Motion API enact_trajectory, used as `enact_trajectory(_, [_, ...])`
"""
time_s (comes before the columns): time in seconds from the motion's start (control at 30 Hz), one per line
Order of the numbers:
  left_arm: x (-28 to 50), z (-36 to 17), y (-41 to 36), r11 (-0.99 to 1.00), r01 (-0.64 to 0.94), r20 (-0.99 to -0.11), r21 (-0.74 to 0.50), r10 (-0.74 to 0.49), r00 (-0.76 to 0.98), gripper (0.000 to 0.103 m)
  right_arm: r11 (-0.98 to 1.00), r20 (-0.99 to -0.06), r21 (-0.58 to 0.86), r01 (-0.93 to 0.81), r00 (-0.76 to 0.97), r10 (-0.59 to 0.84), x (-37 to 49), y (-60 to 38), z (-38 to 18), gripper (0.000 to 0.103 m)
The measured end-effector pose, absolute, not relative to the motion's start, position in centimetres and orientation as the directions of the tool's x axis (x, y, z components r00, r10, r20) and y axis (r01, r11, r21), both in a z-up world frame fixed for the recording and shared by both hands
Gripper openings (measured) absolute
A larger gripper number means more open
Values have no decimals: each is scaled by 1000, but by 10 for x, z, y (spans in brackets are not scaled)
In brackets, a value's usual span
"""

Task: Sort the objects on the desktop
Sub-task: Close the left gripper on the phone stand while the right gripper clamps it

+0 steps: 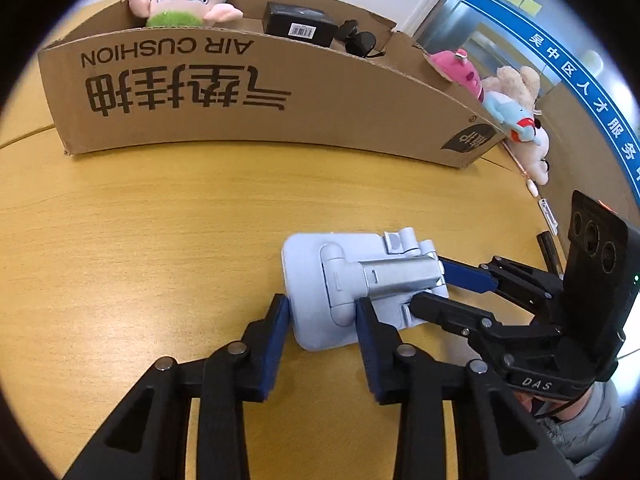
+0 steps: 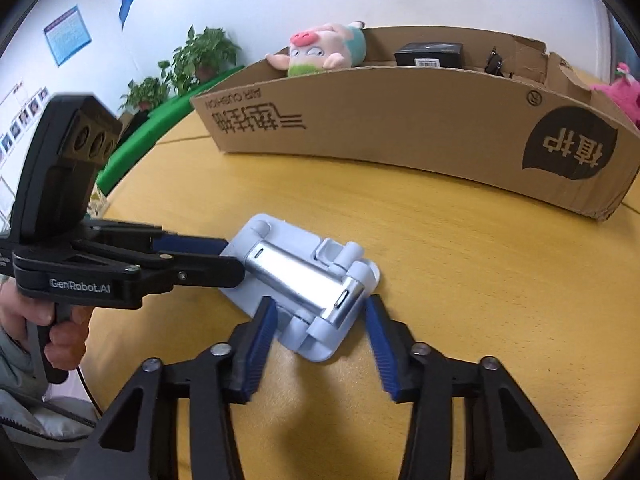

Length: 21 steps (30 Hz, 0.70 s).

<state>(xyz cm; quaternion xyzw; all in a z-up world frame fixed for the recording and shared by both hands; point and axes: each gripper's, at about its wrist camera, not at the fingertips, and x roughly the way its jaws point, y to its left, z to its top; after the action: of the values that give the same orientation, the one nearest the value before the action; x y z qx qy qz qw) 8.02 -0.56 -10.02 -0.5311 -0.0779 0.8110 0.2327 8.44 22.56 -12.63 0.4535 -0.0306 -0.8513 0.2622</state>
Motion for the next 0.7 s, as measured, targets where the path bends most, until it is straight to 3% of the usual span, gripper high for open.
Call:
enact_trajectory(0.2, [84, -97, -3, -892, -307, -834, -331, 429, -346, 33, -865, -742, 293, 407, -473, -474, 86, 227, -124, 35])
enact_trajectory(0.33, [85, -91, -5, -898, -291, -832, -330, 423, -360, 33, -854, -697, 308, 419, -512, -502, 88, 234, -110, 19])
enact_trajectory(0.5, [82, -82, -2, -905, -299, -827, -303, 406, -390, 32, -858, -697, 305, 413, -518, -497, 84, 235, -103, 19])
enact_trajectory(0.7, [78, -97, 2, -902, -281, -841, -329, 415, -346, 32, -876, -740, 285, 388, -492, -459, 83, 228, -118, 33])
